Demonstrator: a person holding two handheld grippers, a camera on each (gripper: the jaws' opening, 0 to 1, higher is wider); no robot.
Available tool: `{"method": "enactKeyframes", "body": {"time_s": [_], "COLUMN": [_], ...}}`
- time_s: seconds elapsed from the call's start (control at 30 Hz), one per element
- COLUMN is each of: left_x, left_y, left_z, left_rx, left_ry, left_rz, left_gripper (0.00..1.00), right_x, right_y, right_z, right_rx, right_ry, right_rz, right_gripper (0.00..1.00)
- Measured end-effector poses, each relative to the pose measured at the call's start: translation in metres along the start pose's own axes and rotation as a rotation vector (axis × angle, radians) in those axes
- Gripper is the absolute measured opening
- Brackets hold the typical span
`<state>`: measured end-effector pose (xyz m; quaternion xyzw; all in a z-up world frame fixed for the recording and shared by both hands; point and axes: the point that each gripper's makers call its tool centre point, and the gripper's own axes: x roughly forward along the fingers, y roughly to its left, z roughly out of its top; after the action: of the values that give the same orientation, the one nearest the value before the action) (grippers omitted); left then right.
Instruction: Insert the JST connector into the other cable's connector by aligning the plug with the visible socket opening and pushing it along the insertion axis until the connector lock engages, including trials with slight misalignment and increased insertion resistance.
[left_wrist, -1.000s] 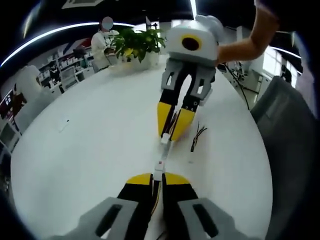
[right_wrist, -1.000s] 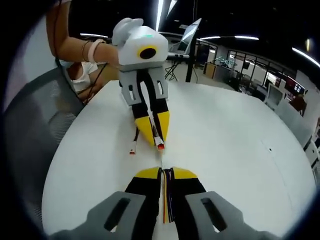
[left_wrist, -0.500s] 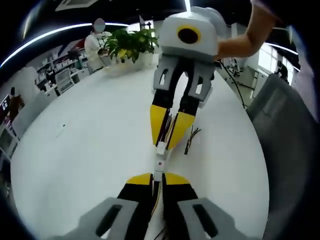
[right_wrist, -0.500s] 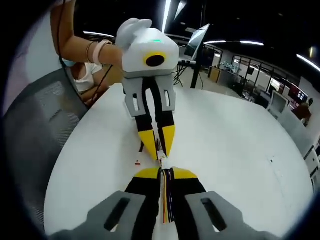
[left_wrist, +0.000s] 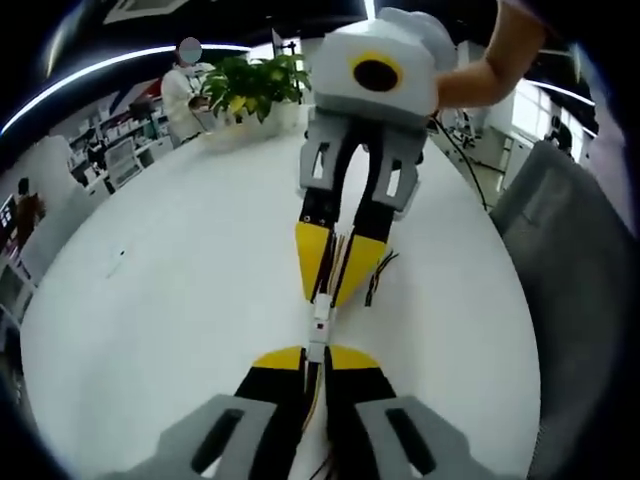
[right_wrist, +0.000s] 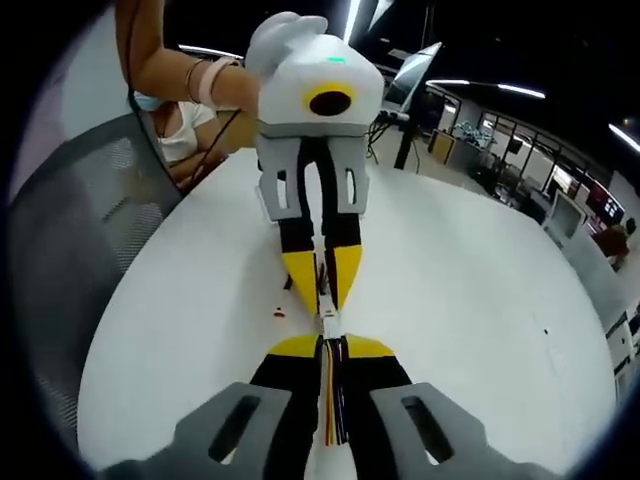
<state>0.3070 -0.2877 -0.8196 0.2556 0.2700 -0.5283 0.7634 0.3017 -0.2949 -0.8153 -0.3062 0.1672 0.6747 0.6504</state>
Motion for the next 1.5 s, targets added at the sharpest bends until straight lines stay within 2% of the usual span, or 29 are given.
{"method": "enactKeyframes", "body": {"time_s": [0.17, 0.23, 0.27, 0.3, 0.33, 0.4, 0.87, 1.37, 1.5], "left_x": [0.000, 0.000, 0.000, 0.000, 0.000, 0.002, 0.002, 0.003, 0.004], "left_y": [0.003, 0.000, 0.001, -0.001, -0.005, -0.006, -0.004, -0.008, -0.004], "left_z": [0.000, 0.002, 0.003, 0.005, 0.007, 0.008, 0.011, 0.006, 0.006], "left_rx": [0.026, 0.107, 0.150, 0.160, 0.133, 0.162, 0.142, 0.170, 0.168], "left_ry": [0.004, -0.003, -0.006, -0.010, -0.012, 0.003, -0.004, 0.036, 0.037], "left_rz": [-0.002, -0.032, -0.023, -0.031, -0.039, -0.044, -0.036, -0.071, -0.063], "left_gripper": [0.00, 0.00, 0.00, 0.00, 0.00, 0.00, 0.00, 0.00, 0.00], "right_x": [0.001, 0.001, 0.001, 0.002, 0.002, 0.003, 0.000, 0.004, 0.004], "right_y": [-0.001, 0.000, 0.001, 0.002, 0.003, 0.004, 0.006, 0.012, 0.007], "right_z": [-0.002, -0.004, -0.004, -0.005, -0.005, -0.005, -0.001, -0.005, -0.007], "right_rx": [-0.013, -0.020, -0.024, -0.032, -0.031, -0.047, -0.046, -0.064, -0.038], "right_ry": [0.011, 0.017, 0.020, 0.023, 0.024, 0.029, 0.019, 0.042, 0.045], "right_rz": [0.003, 0.008, 0.012, 0.019, 0.024, 0.029, 0.030, 0.055, 0.042], "right_gripper": [0.03, 0.03, 0.03, 0.03, 0.03, 0.03, 0.03, 0.03, 0.03]}}
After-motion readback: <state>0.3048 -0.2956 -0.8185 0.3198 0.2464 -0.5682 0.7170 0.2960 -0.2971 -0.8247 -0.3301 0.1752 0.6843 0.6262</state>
